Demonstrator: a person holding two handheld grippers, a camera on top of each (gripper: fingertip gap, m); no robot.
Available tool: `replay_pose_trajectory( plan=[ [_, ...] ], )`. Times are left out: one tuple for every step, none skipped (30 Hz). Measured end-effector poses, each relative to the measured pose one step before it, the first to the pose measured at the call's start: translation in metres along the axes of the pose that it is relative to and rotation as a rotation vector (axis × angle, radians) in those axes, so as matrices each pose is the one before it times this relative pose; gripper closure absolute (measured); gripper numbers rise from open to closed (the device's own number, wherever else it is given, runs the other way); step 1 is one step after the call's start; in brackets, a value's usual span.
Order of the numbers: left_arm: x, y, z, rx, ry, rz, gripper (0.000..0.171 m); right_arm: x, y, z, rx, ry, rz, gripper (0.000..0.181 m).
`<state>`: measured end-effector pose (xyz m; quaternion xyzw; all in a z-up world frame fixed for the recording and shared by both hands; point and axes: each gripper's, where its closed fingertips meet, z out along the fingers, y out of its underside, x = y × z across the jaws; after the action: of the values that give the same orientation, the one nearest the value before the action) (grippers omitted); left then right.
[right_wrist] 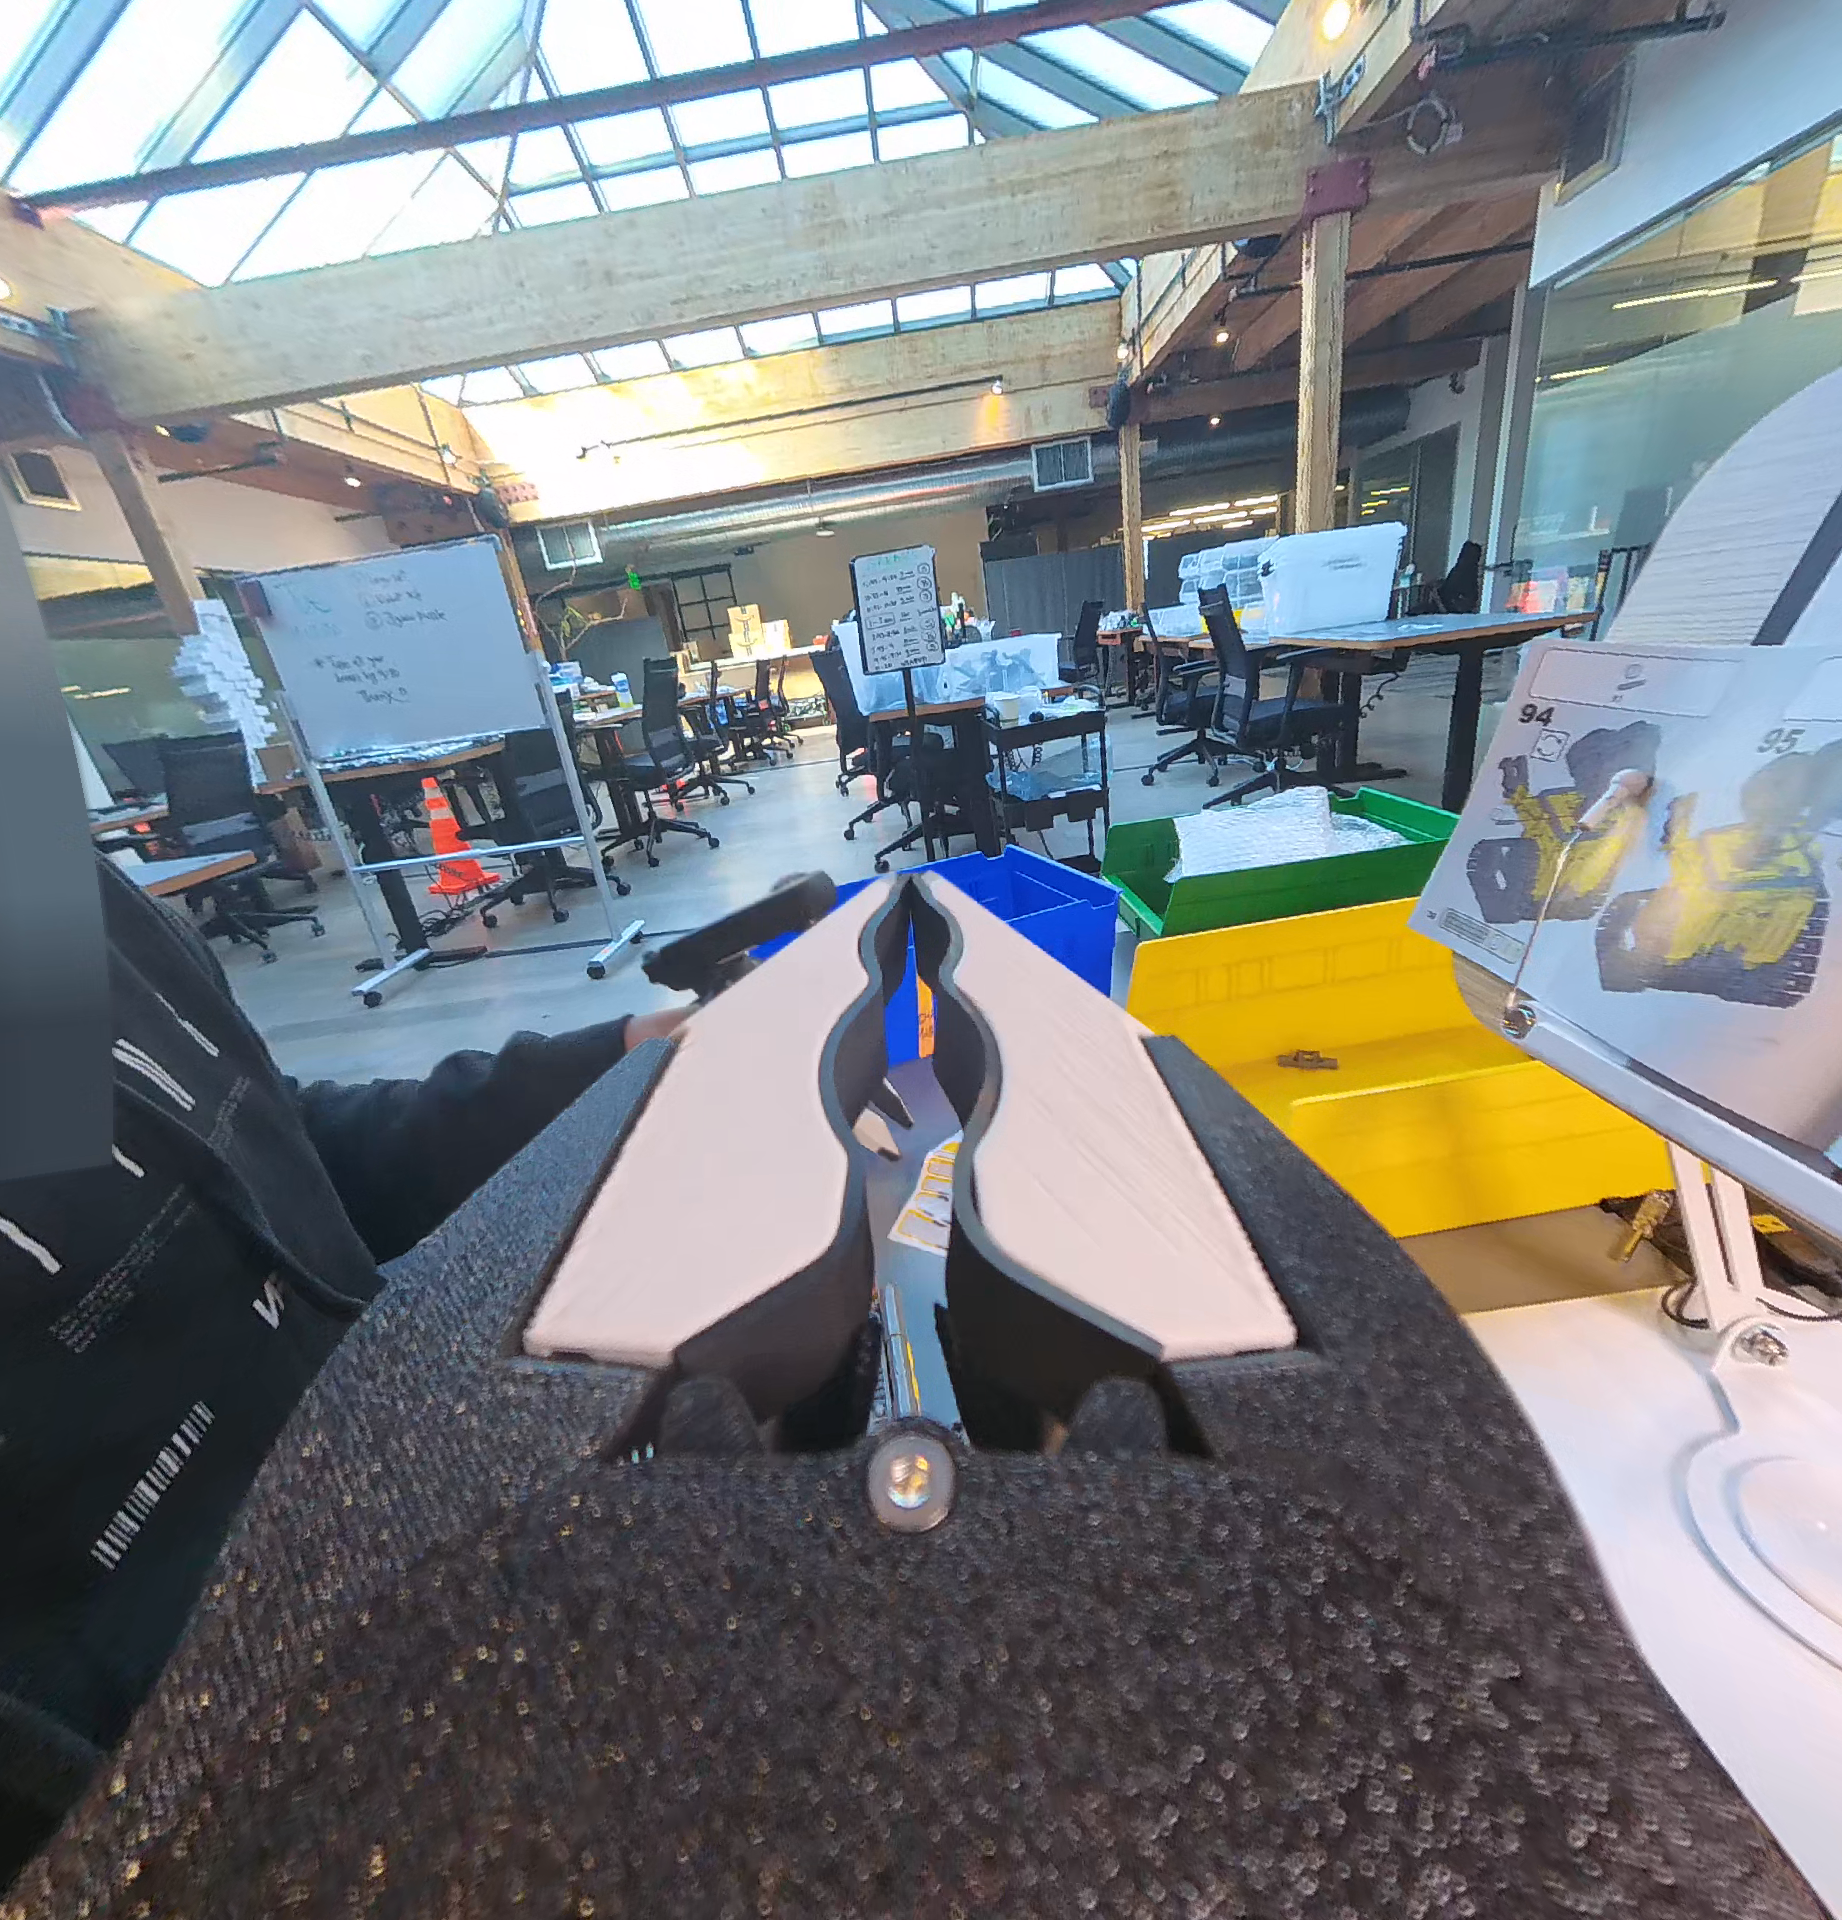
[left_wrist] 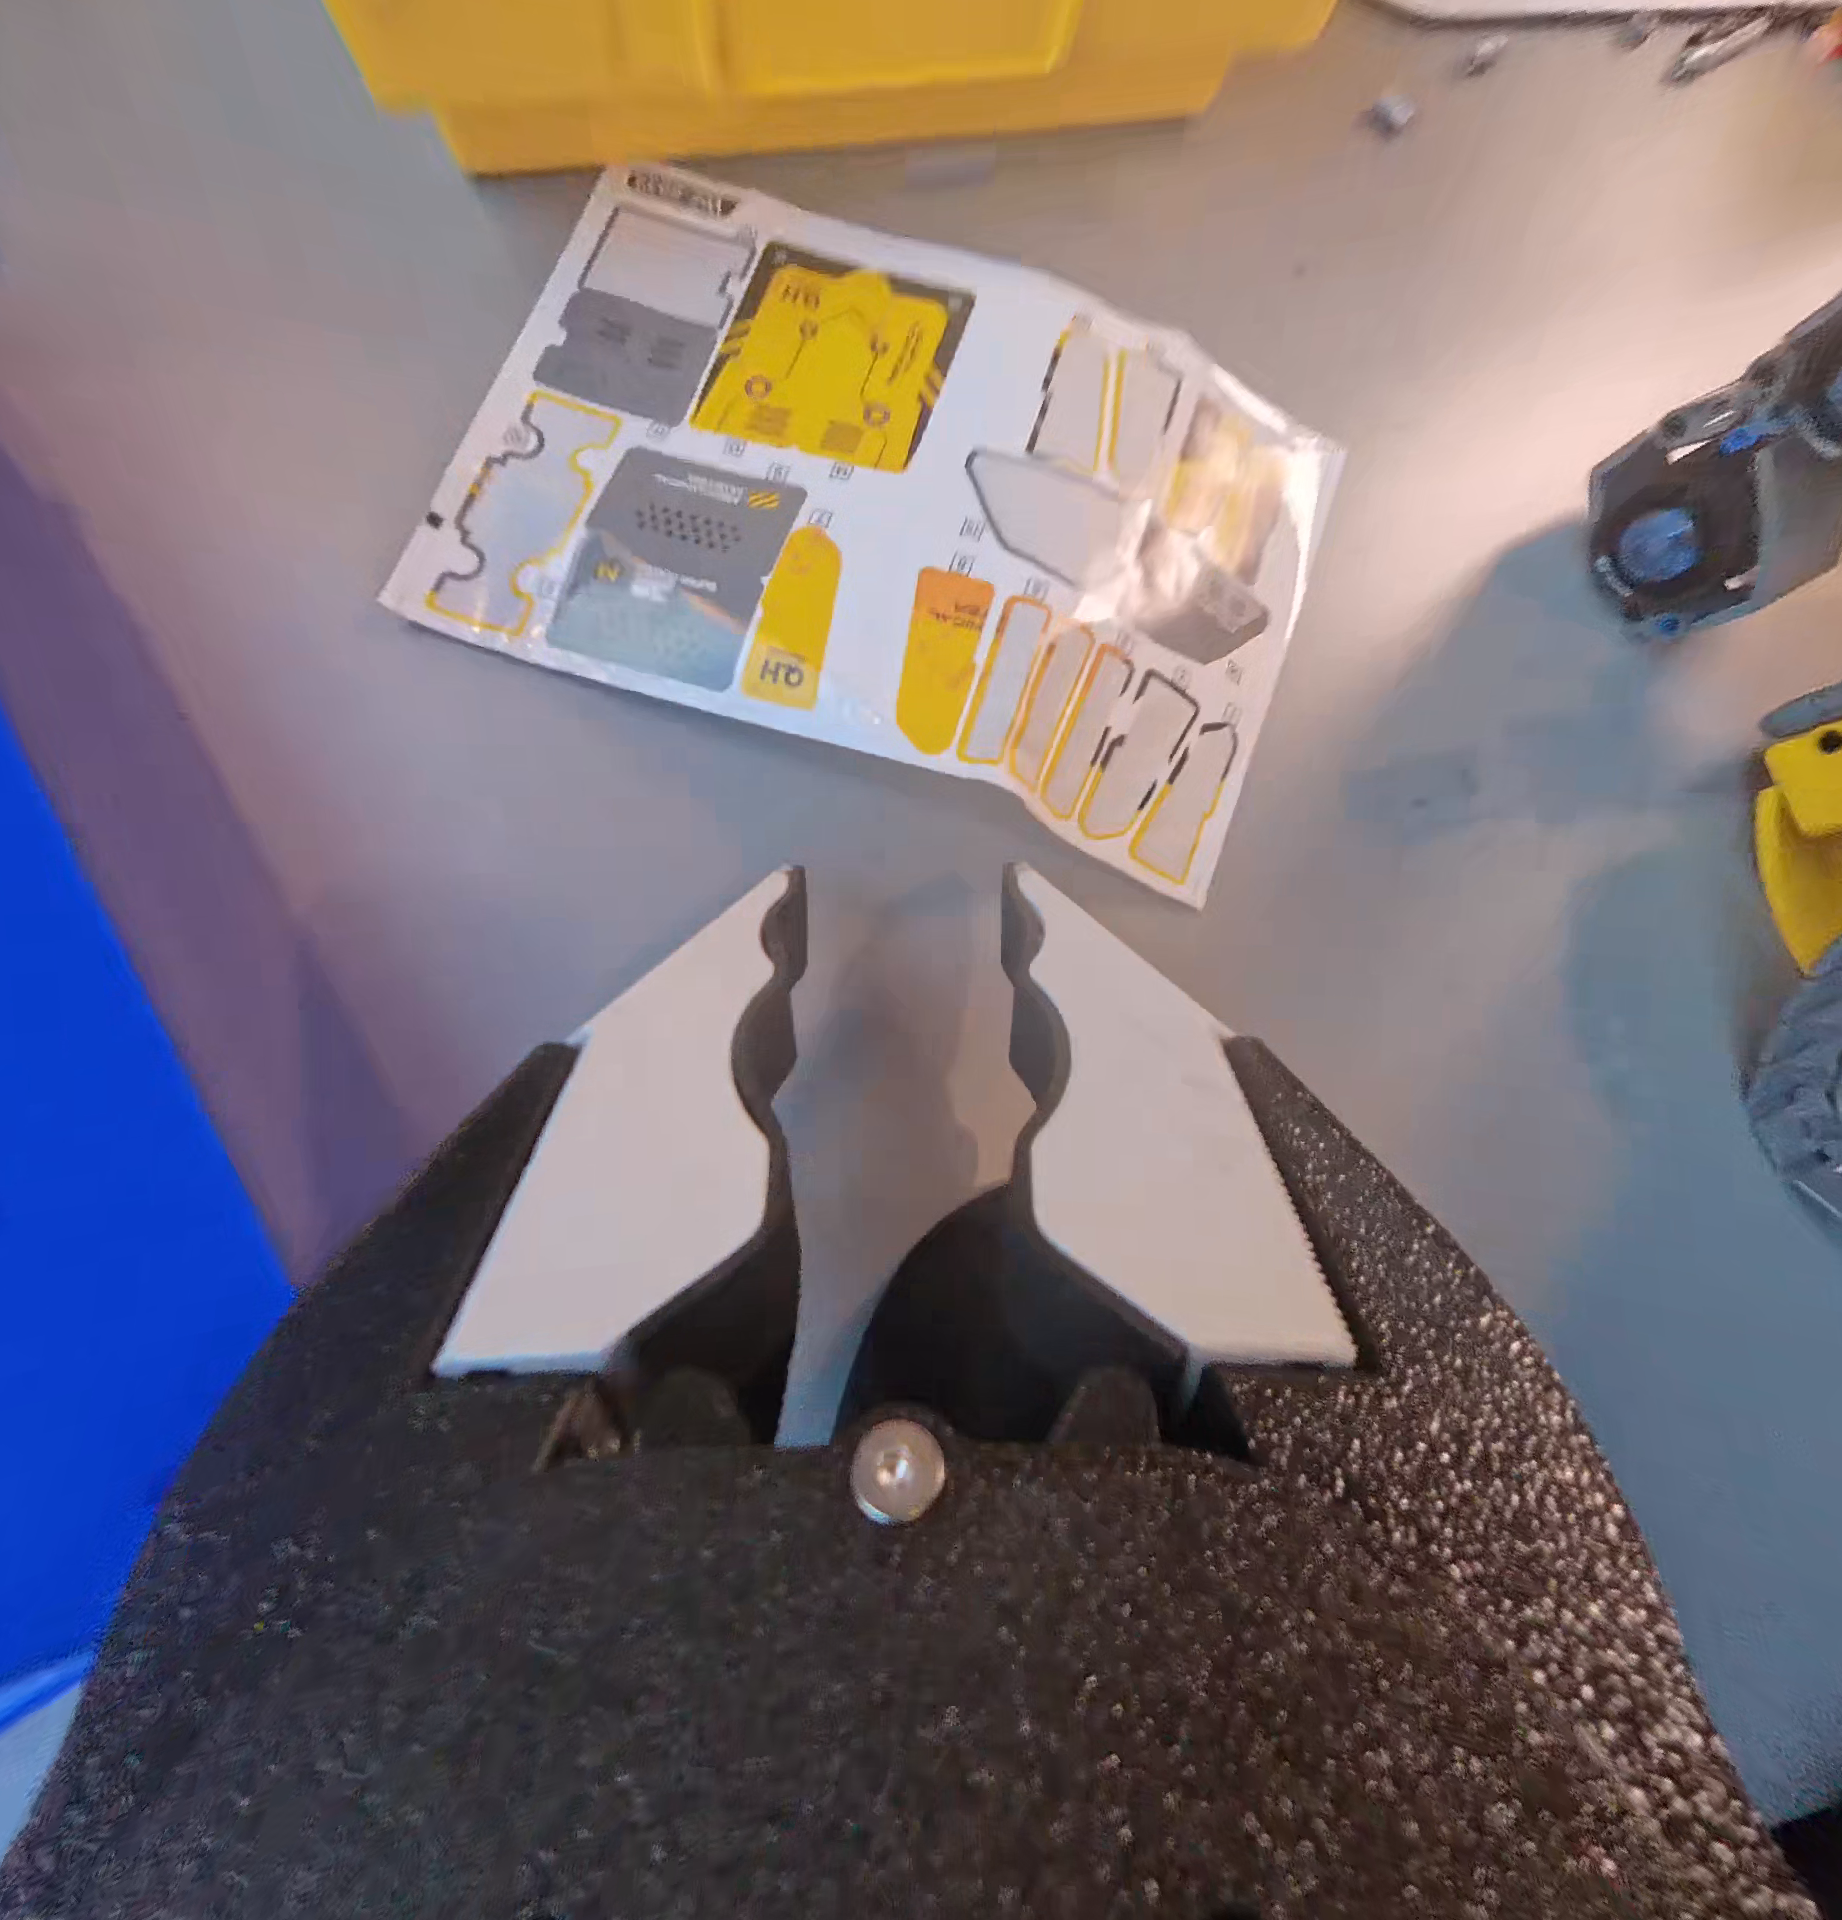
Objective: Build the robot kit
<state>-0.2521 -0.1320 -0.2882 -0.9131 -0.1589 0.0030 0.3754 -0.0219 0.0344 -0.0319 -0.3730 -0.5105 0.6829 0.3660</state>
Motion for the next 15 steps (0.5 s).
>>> replay_pose_trajectory(
  plan=[
    [0.00474,-0.0098,-0.0088,0.05076,-0.0007,0.0149,0.135,-0.00047,-0.00082,-0.00056,-0.0002,0.0026,-0.0077,0.181],
    [0.00691,-0.01212,-0.00735,0.05593,0.0041,0.026,0.136,-0.00011,-0.00131,-0.00063,0.0023,0.0023,-0.0057,0.181],
    [0.00932,-0.0121,-0.00307,0.04517,0.0146,0.0364,0.137,0.00031,-0.00097,-0.00045,0.0041,0.0001,-0.0009,0.181],
    [0.01057,-0.00973,0.0024,0.02511,0.0239,0.0451,0.139,0.00083,-0.00011,0.00006,0.0047,-0.0028,0.0068,0.181],
    [0.00822,-0.00559,0.00824,0.00316,0.0198,0.0496,0.141,0.00111,0.00084,0.00053,0.0049,-0.0043,0.0144,0.181],
    [0.00173,0.00005,0.01305,-0.02202,0.0003,0.0447,0.145,0.00094,0.00145,0.00087,0.005,-0.0053,0.0185,0.181],
    [-0.00527,0.00643,0.01589,-0.05223,-0.0222,0.0356,0.148,0.00026,0.00143,0.00101,0.0043,-0.0057,0.0193,0.181],
    [-0.00961,0.01153,0.01539,-0.07964,-0.0386,0.0317,0.151,-0.00086,0.00113,0.00126,0.0014,-0.0069,0.0143,0.181],
    [-0.00884,0.01163,0.01162,-0.0789,-0.0351,0.0342,0.153,-0.00167,0.00079,0.00088,-0.0033,-0.0047,0.0024,0.181],
    [-0.00726,0.00846,0.00583,-0.05498,-0.0277,0.0269,0.154,-0.00159,0.00026,0.00046,-0.0069,0.003,-0.0109,0.181],
    [-0.01059,0.00604,0.00102,-0.03619,-0.0473,0.0189,0.159,-0.00203,-0.00006,-0.0001,-0.0093,0.0036,-0.0186,0.181],
    [-0.01353,0.00442,-0.00196,-0.02741,-0.0641,0.02,0.163,-0.00235,-0.00058,-0.0005,-0.0069,-0.0027,-0.0174,0.181],
    [-0.01055,-0.00123,-0.00498,0.00133,-0.0464,0.0143,0.162,-0.00129,-0.00086,-0.00054,-0.0019,-0.0051,-0.0105,0.181],
    [-0.00287,-0.01122,-0.00927,0.05249,-0.0018,0.0008,0.159,0.00078,-0.00036,-0.00043,0.0033,-0.0022,0.0014,0.181],
    [0.00536,-0.02042,-0.01284,0.09546,0.0414,-0.0152,0.155,0.00263,0.00095,-0.00003,0.0058,-0.0006,0.0138,0.181]
  ],
)
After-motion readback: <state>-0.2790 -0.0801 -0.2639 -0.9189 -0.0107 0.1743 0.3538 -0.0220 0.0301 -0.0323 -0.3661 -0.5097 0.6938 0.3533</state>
